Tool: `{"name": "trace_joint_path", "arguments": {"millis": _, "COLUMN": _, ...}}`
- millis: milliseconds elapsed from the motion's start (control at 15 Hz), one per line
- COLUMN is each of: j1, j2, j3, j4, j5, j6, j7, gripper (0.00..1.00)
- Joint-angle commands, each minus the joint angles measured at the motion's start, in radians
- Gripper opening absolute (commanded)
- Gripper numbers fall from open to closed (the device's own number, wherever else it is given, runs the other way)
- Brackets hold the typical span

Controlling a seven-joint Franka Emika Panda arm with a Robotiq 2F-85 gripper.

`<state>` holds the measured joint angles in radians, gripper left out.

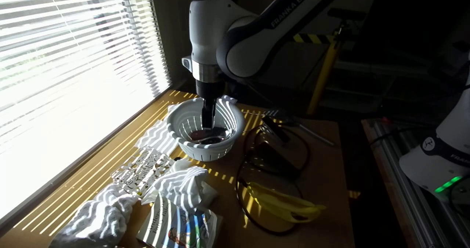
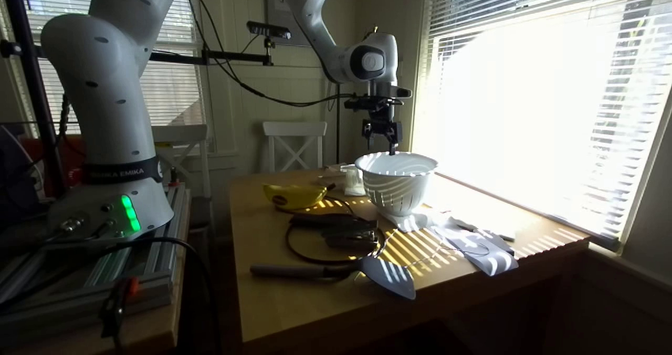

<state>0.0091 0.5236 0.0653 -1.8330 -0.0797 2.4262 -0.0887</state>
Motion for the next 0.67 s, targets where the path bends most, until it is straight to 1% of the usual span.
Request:
{"name": "trace_joint_path", "arguments": {"millis": 0, "j1": -0.061, "j2": 0.091, "j3": 0.015, "j4": 0.071, "j5": 0.148, "j6": 0.022, "j7": 0.007, "gripper": 1.0}}
{"name": "trace_joint_path", "arguments": {"millis": 267, "j1": -0.096, "j2": 0.187, "j3": 0.017, "j4": 0.128, "j5": 0.277, "j6": 0.058, "j7": 0.055, "gripper": 1.0}}
{"name": "trace_joint_path", "arguments": {"millis": 467, "j1": -0.093, "j2": 0.262, "j3": 0.005, "j4": 0.183, "j5": 0.296, "j6": 0.094, "j7": 0.082, "gripper": 1.0}}
{"name": "trace_joint_path", "arguments": {"millis": 600, "j1": -0.064, "j2": 0.302, "j3": -0.023, "j4": 0.218, "j5": 0.275, "j6": 0.109, "j7": 0.145, "gripper": 1.0}}
